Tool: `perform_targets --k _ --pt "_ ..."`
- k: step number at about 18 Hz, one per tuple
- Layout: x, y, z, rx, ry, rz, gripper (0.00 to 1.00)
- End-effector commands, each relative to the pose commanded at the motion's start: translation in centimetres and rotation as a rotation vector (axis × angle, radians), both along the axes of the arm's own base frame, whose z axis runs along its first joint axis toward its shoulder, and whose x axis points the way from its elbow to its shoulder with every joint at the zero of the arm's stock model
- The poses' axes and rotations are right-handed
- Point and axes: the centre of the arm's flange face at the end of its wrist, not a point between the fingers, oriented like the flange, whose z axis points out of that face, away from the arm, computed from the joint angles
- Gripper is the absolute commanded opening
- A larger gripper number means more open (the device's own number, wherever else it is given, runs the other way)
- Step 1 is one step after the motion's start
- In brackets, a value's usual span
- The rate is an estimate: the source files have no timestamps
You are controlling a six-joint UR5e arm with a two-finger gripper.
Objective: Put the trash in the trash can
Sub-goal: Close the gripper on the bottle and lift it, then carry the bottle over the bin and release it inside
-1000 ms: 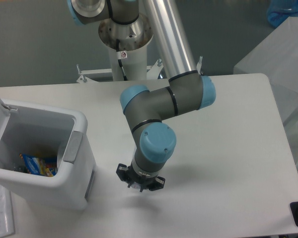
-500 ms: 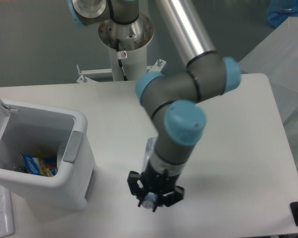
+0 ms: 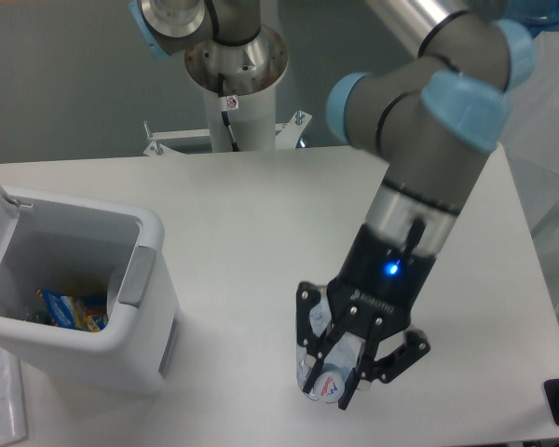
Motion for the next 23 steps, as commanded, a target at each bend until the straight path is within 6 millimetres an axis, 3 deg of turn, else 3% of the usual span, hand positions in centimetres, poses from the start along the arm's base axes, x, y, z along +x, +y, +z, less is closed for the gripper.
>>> perform_targets --k 5,8,12,15,18,20,21,23 --pt "4.3 -0.1 4.8 0.122 -0.018 -0.104 0.16" --pt "8.6 0.7 7.5 0.177 -0.023 -0.188 0.17" --pt "13.5 1.3 7.8 0.179 -0.043 -0.248 0.17" --pt "18.1 3.0 8.4 0.199 -0.026 -0.320 0.17" --pt "21.1 3.6 8.0 0.193 -0.034 -0.361 0.17" --pt "22.4 4.1 6.7 0.191 -0.038 -0.381 0.18" --pt "24.4 4.6 5.7 0.184 -0.048 -0.410 0.18" --pt "25.0 4.4 4.7 0.179 -0.049 -0.420 0.19"
